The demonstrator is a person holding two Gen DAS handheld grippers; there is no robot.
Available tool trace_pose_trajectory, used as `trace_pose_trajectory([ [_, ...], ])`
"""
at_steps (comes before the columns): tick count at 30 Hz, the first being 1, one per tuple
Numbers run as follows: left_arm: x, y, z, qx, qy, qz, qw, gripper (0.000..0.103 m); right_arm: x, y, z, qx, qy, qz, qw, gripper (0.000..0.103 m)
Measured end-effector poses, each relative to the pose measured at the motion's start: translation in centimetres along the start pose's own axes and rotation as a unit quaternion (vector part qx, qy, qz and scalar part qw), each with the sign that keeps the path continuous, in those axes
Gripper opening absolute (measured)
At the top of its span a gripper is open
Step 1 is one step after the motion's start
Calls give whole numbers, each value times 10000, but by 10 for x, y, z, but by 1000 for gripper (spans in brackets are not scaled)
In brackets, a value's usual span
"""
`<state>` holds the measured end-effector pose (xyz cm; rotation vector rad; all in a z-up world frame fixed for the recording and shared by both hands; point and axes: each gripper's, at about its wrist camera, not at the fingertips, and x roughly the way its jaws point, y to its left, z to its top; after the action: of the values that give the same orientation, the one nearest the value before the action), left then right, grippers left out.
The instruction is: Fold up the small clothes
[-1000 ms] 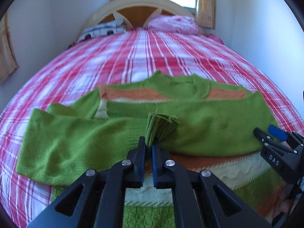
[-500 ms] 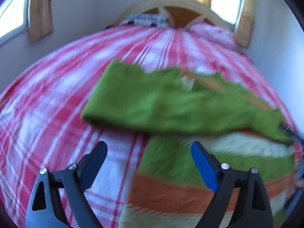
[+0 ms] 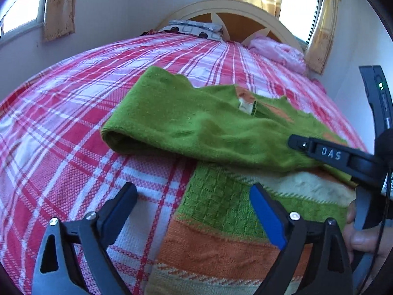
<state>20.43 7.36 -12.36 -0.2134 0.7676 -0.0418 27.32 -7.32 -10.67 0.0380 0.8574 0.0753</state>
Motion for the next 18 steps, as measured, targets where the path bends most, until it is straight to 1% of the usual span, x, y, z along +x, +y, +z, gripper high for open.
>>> trace_pose_trajectory([
  [2,1,3,2,-84,-19,-105,9999,98,-4,9,3,-211,-71,-44,9997,5],
  [3,1,3,2,-101,-21,-129,9999,98,-7,11,3,-295,-89,-70,9995,5],
  [5,1,2,2,-101,-27,-134,9999,98,-19,17,10,-507,-297,-138,9982,4],
  [8,1,2,2,-101,-22,-130,9999,98,-47,9,23,-449,-696,-132,9965,4],
  [12,1,2,2,-102,-15,-122,9999,98,-97,-15,48,-321,-1265,-255,9911,4],
  [14,2,1,2,-99,-12,-107,9999,98,-117,-30,57,-304,-1451,-371,9883,4],
  [16,3,0,2,-84,-6,-77,9999,98,-134,-49,61,-315,-1588,-572,9851,4],
  [18,3,0,2,-69,-1,-43,10000,98,-142,-68,60,-329,-1618,-822,9828,4],
])
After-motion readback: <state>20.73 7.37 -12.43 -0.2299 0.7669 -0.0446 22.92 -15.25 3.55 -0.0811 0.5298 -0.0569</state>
